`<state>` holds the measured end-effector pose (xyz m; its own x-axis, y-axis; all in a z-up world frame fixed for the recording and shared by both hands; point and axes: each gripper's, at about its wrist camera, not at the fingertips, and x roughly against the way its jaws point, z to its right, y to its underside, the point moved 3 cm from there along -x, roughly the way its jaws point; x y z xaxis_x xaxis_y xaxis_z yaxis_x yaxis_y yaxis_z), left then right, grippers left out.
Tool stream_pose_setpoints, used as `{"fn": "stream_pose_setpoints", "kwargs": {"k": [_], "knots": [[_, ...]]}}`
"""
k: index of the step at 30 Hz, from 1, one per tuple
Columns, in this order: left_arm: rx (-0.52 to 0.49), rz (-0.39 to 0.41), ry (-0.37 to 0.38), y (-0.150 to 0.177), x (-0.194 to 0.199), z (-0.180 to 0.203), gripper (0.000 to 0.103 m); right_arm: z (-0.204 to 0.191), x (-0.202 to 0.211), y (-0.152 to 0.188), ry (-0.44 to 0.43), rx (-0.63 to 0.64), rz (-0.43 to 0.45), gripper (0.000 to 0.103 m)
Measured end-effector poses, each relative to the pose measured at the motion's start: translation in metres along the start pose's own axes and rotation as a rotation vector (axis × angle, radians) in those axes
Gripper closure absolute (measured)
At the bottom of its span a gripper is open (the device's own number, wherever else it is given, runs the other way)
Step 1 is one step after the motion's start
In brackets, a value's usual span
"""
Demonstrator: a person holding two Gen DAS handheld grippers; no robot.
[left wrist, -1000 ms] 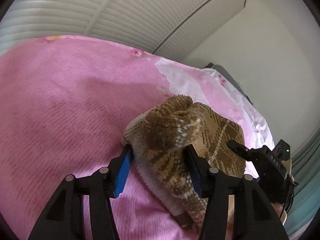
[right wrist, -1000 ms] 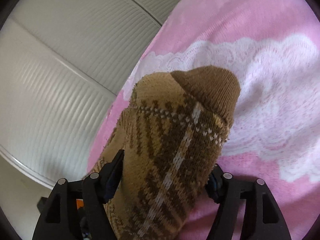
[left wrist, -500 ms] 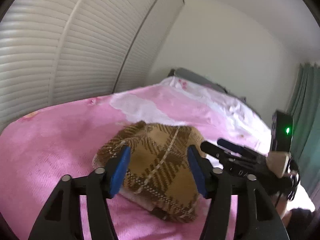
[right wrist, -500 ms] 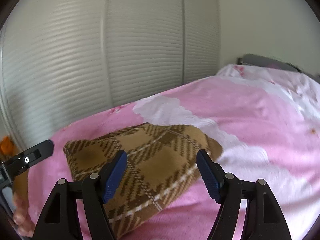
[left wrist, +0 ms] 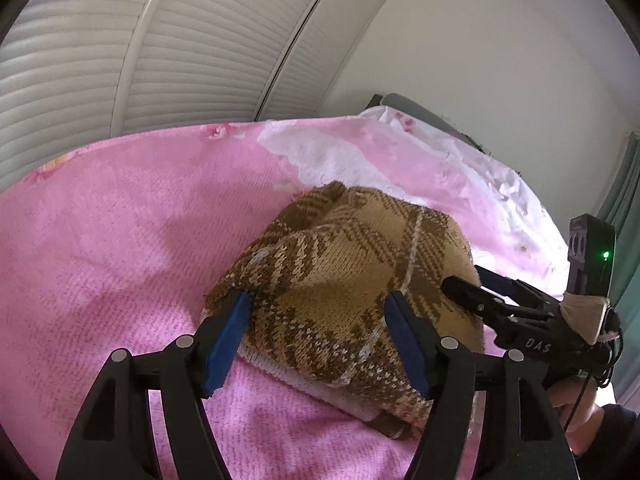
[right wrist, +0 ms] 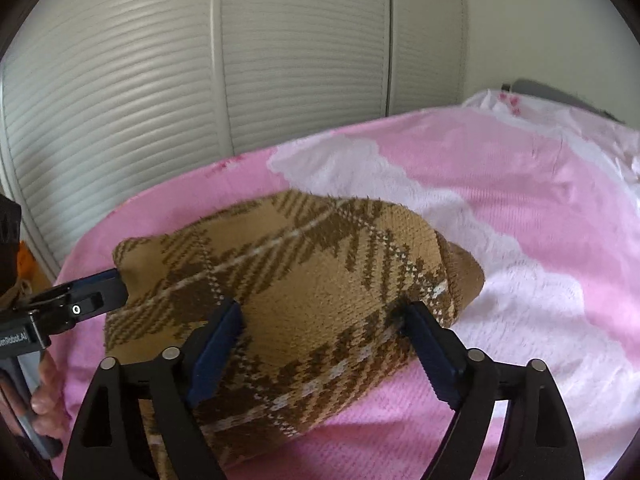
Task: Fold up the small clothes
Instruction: 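Lower the bundle onto the duvet and open both grippers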
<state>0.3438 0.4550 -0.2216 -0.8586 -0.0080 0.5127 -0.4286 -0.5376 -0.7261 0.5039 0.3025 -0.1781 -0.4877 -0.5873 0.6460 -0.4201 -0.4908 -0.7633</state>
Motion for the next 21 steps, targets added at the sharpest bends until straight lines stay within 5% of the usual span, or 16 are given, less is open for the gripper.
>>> {"fn": "stream_pose_setpoints", "kwargs": {"k": [9,15,21], "knots": [[-0.058,0.027,-0.084,-0.012,0.051,0.03,0.024,-0.01,0.07,-0.011,0.134,-0.019,0.07,0.017],[-0.144,0.06,-0.096,-0.007,0.125,0.082,0.017,-0.023,0.179,0.009,0.22,-0.056,0.139,0.017],[-0.263,0.062,-0.076,0.032,0.203,0.158,0.015,-0.039,0.311,0.061,0.324,-0.072,0.194,0.017]]}}
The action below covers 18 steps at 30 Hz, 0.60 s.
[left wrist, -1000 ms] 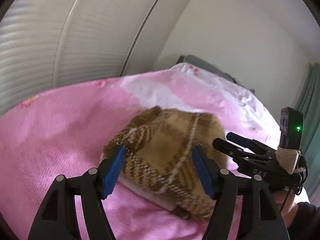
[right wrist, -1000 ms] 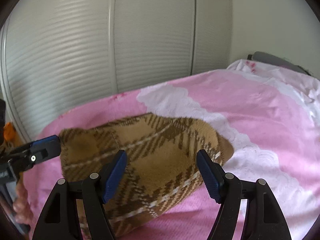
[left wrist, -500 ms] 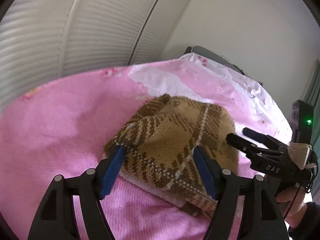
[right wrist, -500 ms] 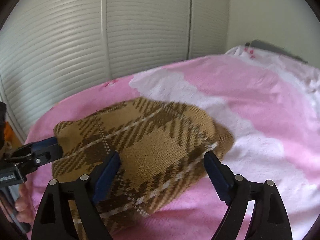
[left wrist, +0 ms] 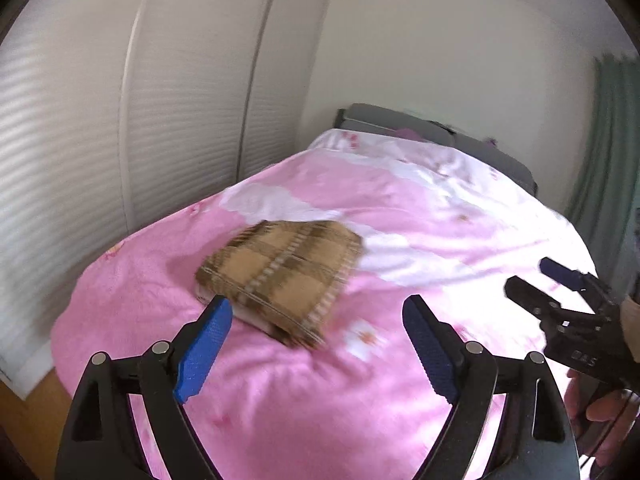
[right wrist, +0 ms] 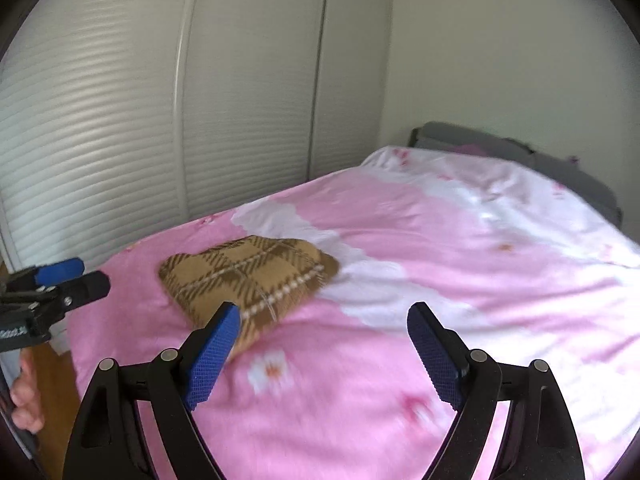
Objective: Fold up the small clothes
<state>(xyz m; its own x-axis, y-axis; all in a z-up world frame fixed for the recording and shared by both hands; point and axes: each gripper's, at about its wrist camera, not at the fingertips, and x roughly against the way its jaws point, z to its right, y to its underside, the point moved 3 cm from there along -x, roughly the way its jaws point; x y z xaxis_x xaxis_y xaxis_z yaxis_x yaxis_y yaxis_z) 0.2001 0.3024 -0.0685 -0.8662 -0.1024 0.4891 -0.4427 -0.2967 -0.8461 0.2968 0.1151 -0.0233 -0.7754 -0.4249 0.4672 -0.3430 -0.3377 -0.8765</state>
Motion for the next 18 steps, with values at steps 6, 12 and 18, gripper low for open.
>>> {"fn": "stream_pose_setpoints", "kwargs": {"k": [6,12,18], "knots": [[-0.082,-0.015,0.046,0.032,0.07,0.076,0.013,0.045,0.14,0.049,0.171,-0.073,0.029,0.01],[-0.131,-0.025,0.089,0.065,0.117,0.135,0.013,0.083,0.254,0.101,0.332,-0.171,0.02,0.009],[-0.231,-0.025,0.135,0.096,0.148,0.189,0.009,0.103,0.326,0.142,0.473,-0.208,0.019,0.006]]}}
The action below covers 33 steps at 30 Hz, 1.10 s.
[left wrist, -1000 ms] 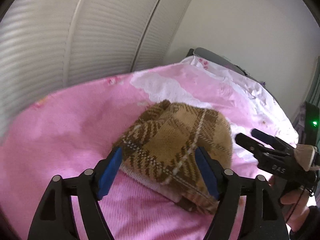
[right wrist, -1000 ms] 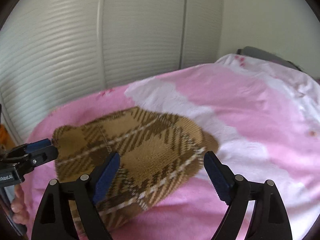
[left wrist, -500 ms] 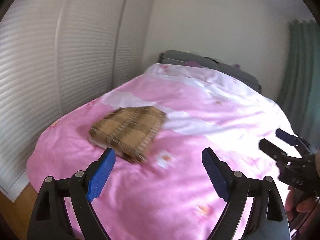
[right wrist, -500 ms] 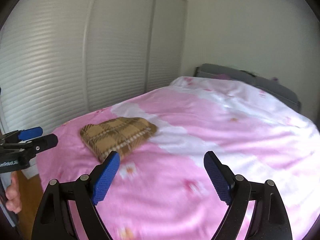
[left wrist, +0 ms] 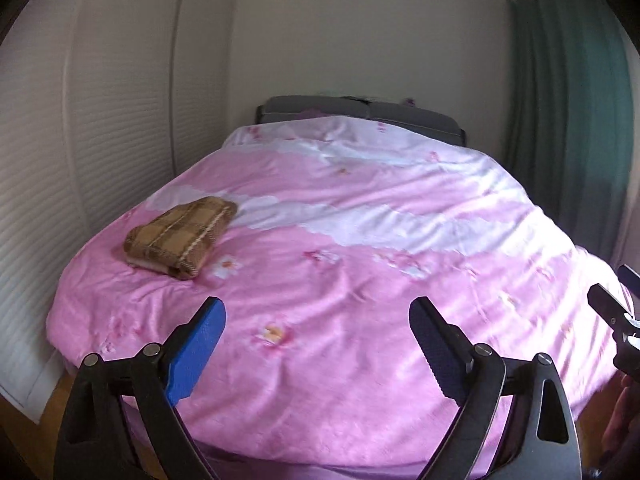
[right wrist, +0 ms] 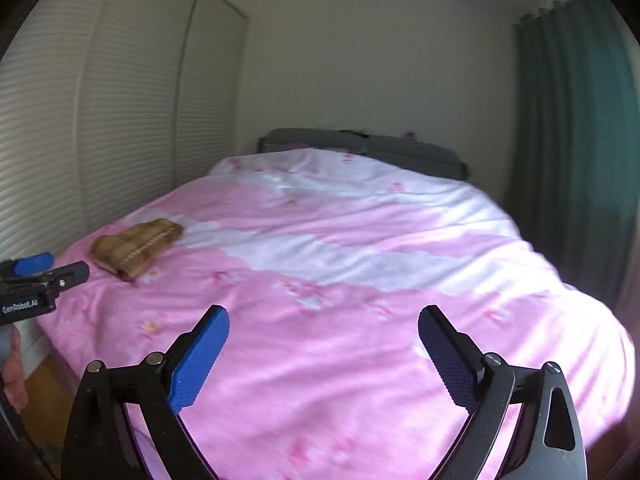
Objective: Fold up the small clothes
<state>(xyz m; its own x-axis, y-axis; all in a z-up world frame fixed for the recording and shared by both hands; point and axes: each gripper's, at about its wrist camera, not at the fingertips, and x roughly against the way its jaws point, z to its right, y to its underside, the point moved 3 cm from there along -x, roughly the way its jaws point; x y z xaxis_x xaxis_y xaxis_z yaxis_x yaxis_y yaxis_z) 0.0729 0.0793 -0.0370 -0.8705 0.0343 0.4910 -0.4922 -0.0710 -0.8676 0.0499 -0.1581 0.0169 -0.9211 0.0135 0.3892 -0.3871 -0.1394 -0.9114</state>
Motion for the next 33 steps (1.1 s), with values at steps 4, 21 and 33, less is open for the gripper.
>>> {"fn": "stream_pose_setpoints", "kwargs": {"k": [4,21,33], "knots": [[-0.033,0.024,-0.003,0.008,0.018,0.024,0.006,0.025,0.023,0.016,0.061,-0.027,0.002,0.005],[-0.074,0.043,-0.012,0.026,0.043,0.05,0.0,0.052,0.058,0.043,0.157,-0.149,-0.021,0.001],[-0.085,0.035,-0.006,0.029,0.04,0.051,0.0,0.054,0.06,0.041,0.163,-0.144,-0.009,0.001]]}}
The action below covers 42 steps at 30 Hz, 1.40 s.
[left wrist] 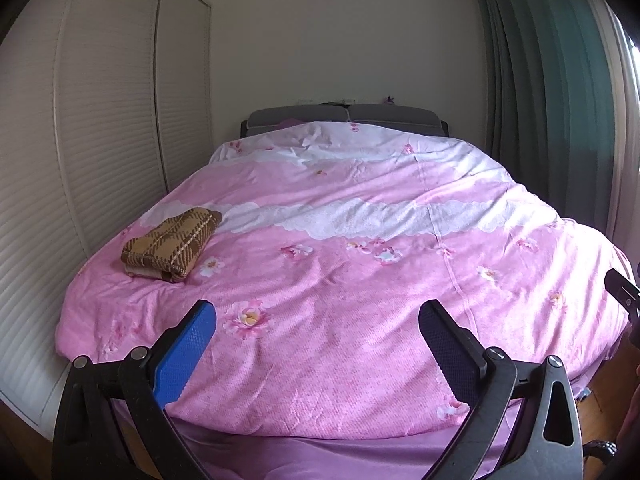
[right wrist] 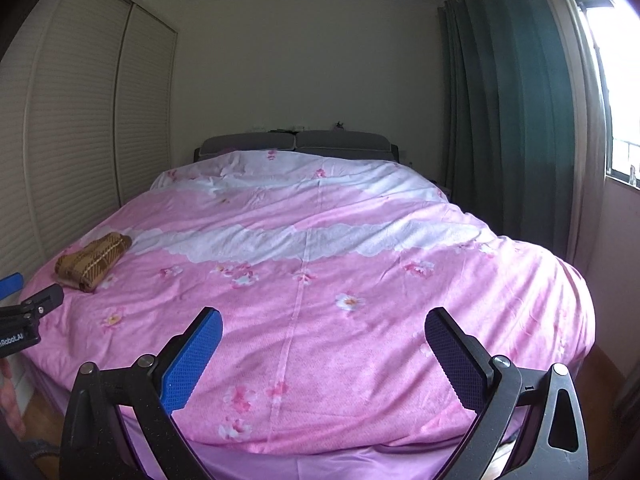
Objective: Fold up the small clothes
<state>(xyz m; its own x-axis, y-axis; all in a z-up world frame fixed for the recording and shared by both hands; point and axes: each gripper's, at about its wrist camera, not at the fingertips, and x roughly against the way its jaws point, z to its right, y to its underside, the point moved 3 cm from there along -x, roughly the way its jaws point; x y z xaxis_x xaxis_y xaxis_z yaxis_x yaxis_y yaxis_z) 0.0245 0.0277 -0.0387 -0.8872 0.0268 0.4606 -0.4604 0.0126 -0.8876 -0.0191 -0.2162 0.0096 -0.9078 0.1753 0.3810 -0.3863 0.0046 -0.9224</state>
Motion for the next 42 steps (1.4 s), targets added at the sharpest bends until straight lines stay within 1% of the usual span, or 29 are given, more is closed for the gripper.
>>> {"fn": "stream_pose_setpoints", "kwargs": {"k": [19,42], "knots": [[0.001,-0.007,-0.003,0.0004,-0.0028,-0.004,0.0,0.0035,-0.0004,0.0004,0.004,-0.006,-0.001,0.001],[-0.003,-0.005,-0.006,0.0004,-0.0013,0.001,0.0,0.0033,0.0005,-0.0009,-0.001,-0.009,-0.003,0.001]]}}
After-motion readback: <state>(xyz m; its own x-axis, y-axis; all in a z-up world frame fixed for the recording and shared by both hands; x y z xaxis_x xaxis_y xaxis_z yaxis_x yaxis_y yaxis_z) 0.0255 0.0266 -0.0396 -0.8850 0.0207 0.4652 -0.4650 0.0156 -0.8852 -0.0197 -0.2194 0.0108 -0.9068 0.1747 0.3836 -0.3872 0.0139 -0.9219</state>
